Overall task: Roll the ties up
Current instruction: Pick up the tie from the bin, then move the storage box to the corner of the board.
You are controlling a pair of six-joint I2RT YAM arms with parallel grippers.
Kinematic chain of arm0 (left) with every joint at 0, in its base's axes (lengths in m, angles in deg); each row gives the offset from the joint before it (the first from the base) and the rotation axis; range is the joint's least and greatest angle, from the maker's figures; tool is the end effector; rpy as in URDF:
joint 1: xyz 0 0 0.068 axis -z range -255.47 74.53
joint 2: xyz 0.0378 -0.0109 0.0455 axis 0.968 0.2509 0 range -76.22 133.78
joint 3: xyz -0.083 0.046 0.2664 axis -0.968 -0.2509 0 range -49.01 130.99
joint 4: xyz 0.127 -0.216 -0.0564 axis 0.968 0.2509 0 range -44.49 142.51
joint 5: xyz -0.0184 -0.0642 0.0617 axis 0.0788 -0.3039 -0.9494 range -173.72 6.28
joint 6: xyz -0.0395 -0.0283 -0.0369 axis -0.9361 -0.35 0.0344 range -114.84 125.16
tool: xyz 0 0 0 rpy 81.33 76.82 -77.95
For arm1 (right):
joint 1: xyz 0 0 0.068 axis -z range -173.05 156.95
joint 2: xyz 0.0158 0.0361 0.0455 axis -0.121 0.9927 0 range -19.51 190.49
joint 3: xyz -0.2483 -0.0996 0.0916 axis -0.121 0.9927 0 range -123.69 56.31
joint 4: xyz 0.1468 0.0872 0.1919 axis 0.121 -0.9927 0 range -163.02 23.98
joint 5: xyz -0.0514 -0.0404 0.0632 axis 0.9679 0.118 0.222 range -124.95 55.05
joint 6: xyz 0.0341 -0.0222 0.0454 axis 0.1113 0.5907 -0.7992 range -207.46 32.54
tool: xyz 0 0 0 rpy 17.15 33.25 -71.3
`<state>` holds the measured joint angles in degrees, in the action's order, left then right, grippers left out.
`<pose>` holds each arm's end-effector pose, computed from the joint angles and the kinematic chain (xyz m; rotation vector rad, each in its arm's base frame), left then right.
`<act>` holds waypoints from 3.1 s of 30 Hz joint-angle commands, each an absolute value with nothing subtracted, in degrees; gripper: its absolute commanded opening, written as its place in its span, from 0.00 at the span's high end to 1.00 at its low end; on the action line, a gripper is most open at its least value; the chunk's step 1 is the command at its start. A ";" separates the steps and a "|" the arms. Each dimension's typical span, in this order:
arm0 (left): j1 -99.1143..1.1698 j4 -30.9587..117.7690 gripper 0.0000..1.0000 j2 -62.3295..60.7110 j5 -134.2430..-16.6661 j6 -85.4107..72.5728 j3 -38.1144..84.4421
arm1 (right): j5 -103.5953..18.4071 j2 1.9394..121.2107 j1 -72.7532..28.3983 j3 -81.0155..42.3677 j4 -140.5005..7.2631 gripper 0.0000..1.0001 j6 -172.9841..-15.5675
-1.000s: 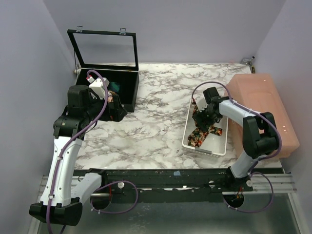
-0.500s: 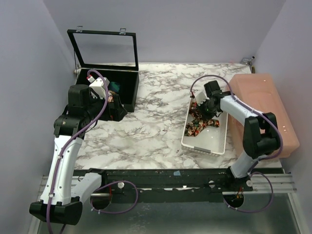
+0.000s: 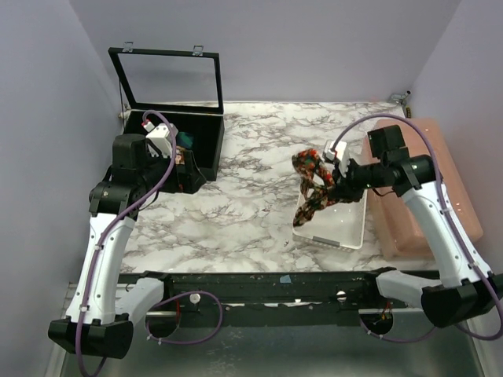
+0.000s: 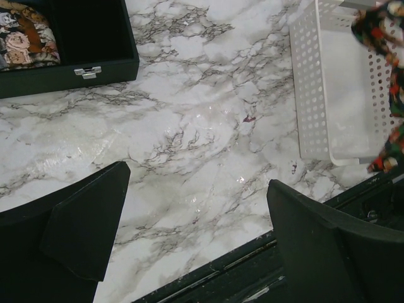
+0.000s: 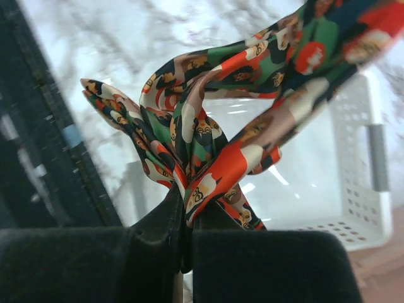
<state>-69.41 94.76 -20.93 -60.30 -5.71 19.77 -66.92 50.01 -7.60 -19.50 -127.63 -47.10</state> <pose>0.1744 -0.0368 0.3856 0.1403 2.1974 -0.6140 0.2072 0.0787 0.3637 -1.2920 2.0230 0.5006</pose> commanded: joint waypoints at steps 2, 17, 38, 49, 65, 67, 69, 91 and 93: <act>-69.67 93.26 0.01 -20.06 -58.61 -7.14 21.24 | -80.97 42.25 -9.42 -14.36 -146.29 0.99 -30.46; -69.65 94.46 0.02 -21.28 -57.59 -6.66 20.78 | -68.35 37.05 -16.03 5.26 -143.54 0.99 -22.45; -69.67 94.93 0.01 -16.74 -60.25 -5.62 23.22 | -28.59 61.10 -14.88 4.65 -91.36 0.99 -41.51; -69.71 93.04 0.01 -14.09 -58.53 -5.27 25.76 | -37.37 59.66 -8.31 -21.86 -109.93 0.99 -52.62; -60.22 67.64 0.01 -15.60 -34.99 9.22 19.19 | -69.13 39.79 -7.55 -21.38 -127.67 0.99 -53.52; -54.85 62.65 0.01 -14.83 -36.05 12.20 18.83 | -74.19 40.44 -7.55 -21.34 -128.80 0.99 -53.65; -49.30 59.74 0.02 -12.71 -38.05 14.30 20.02 | -77.84 41.34 -7.55 -21.39 -129.39 0.99 -54.00; -24.67 61.29 0.38 12.66 -46.11 13.92 35.21 | -81.30 38.49 -7.64 -17.86 -123.66 0.96 -59.95; -24.67 63.91 0.54 13.53 -44.50 14.02 36.08 | -79.66 37.32 -7.59 -17.10 -121.76 0.95 -61.85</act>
